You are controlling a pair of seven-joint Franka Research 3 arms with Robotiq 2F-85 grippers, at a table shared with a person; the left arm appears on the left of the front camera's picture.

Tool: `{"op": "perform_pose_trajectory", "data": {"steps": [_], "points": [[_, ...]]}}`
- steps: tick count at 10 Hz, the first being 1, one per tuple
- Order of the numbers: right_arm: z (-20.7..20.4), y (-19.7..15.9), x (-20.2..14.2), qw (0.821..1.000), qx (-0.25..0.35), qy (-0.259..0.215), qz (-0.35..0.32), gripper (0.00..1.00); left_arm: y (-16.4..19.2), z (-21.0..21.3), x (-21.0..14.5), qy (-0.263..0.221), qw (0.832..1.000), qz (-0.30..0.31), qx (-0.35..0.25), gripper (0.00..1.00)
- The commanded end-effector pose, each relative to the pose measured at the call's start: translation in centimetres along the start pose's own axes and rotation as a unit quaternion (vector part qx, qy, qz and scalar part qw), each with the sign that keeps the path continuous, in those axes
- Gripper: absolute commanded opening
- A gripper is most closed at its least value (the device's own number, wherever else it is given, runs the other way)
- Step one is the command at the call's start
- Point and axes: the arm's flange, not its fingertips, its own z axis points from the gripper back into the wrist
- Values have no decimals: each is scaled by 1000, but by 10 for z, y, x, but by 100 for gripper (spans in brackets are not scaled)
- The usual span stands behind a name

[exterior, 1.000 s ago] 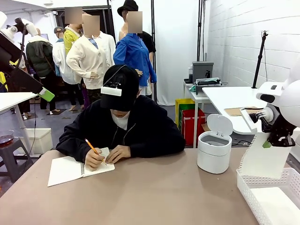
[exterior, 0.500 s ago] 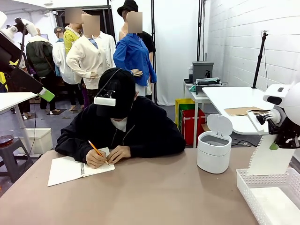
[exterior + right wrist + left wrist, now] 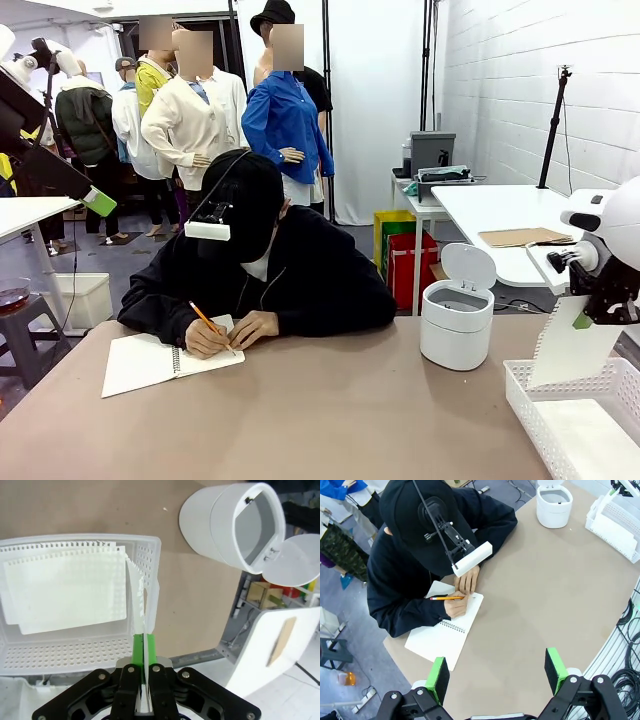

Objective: Sort the paper based on its condition.
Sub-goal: If a person hands you a paper, place it in the Organizing basket , and if it's crumpled, put it in the Trash can.

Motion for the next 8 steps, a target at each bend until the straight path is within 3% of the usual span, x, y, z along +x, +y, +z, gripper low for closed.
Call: {"op": "perform_pose_trajectory", "data": {"steps": [1,5,6,8], "points": [[4,0,-2,1000,-7,6,4,0,0,0,0,0,1000,0,1,100],[4,0,-2,1000,-7,6,4,0,0,0,0,0,1000,0,1,100],[5,0,0,1000,-4,7,0,6,0,0,0,0,1000,0,1,100],[9,4,2,1000,9,4,10,40,0,0,0,0,1000,0,1,100]]}}
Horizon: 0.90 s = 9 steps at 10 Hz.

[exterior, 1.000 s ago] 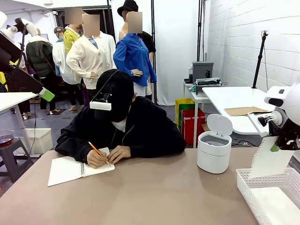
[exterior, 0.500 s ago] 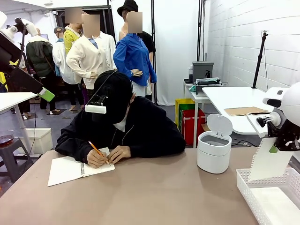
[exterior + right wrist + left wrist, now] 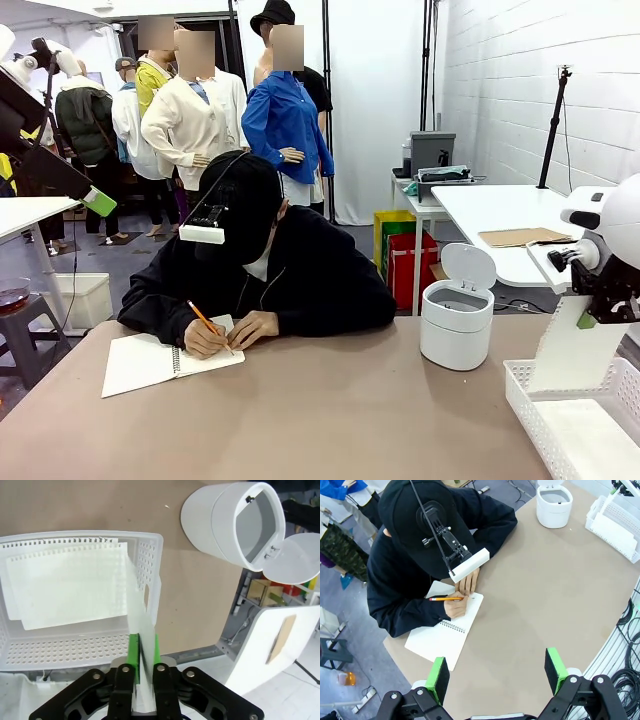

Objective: Sort the paper based on its condition.
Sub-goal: If a person hands you a paper, place it in the Organizing basket , and if it's crumpled, put it in the Trash can.

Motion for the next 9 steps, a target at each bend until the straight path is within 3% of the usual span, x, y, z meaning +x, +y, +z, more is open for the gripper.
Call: {"op": "perform_pose_trajectory", "data": {"steps": [1,3,4,6,9], "points": [[7,4,0,1000,8,-4,11,57,0,0,0,0,1000,0,1,100],[16,2,1,1000,10,-3,25,91,0,0,0,0,1000,0,1,100],[27,0,1,999,6,0,31,100,0,0,0,0,1000,0,1,100],[58,-8,5,998,-21,8,56,100,0,0,0,0,1000,0,1,100],[89,-20,9,997,-26,-44,50,100,0,0,0,0,1000,0,1,100]]}}
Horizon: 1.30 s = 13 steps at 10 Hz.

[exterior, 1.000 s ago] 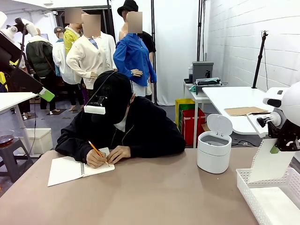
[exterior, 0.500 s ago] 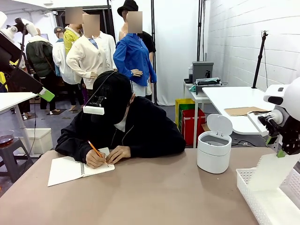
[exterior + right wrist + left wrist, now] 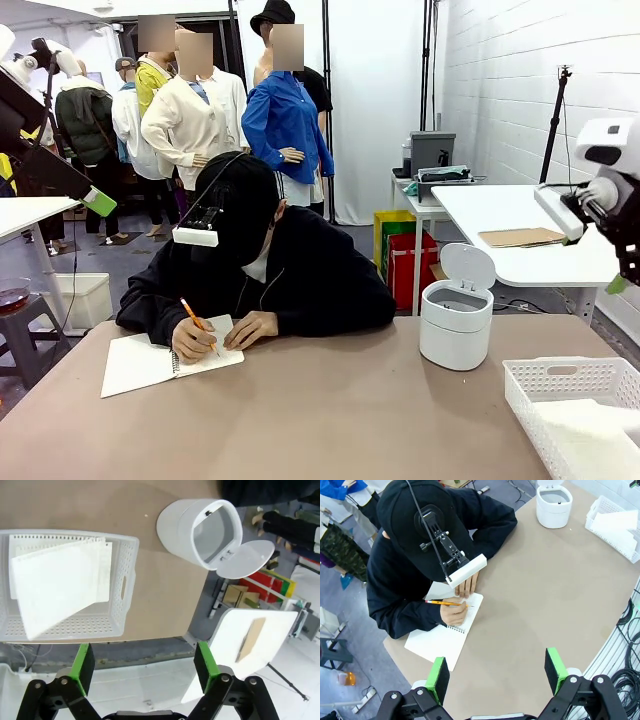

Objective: Sort the paper based on its condition.
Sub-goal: If a person hands you a paper, place it in the Organizing basket , and if it's crumpled, put it in the Trash can.

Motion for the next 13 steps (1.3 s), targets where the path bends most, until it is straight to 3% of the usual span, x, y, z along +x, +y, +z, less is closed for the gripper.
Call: {"op": "perform_pose_trajectory", "data": {"steps": [1,4,6,7,13], "points": [[3,-10,-3,998,12,-53,-11,100,0,0,0,0,1000,0,1,100],[-1,-27,0,983,39,-142,-106,100,0,0,0,0,1000,0,1,100],[-11,-37,6,980,31,-124,-150,100,0,0,0,0,1000,0,1,100],[-5,-21,1,987,28,-127,-94,100,0,0,0,0,1000,0,1,100],[-5,-21,1,987,28,-127,-94,100,0,0,0,0,1000,0,1,100]]}}
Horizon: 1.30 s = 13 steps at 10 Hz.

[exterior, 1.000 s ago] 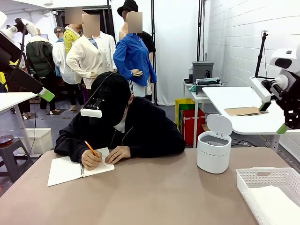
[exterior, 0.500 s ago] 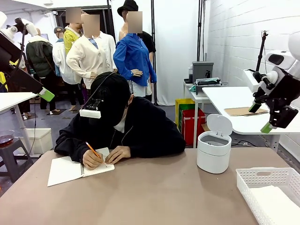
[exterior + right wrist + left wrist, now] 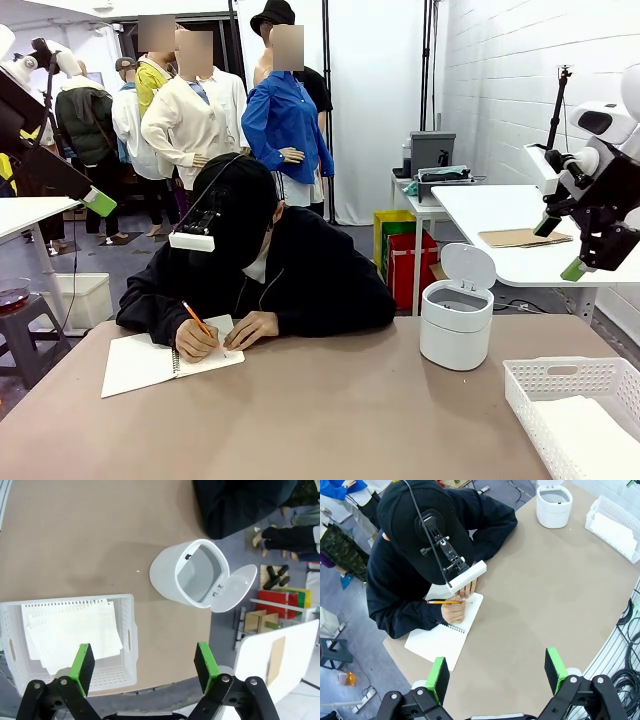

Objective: Sort the paper based on its condition.
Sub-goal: If a person hands you a paper, place it in the Organizing basket , and if it's crumpled, put it in the Trash can.

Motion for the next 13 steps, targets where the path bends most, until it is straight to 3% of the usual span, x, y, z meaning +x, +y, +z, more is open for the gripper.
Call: {"op": "perform_pose_trajectory", "data": {"steps": [1,7,9,13], "points": [[-3,4,-3,1000,4,1,10,100,0,0,0,0,1000,0,1,100],[0,0,0,1000,0,0,0,100,0,0,0,0,1000,0,1,100],[40,25,35,994,7,-77,-80,100,0,0,0,0,1000,0,1,100],[69,3,95,963,62,-41,-261,100,0,0,0,0,1000,0,1,100]]}}
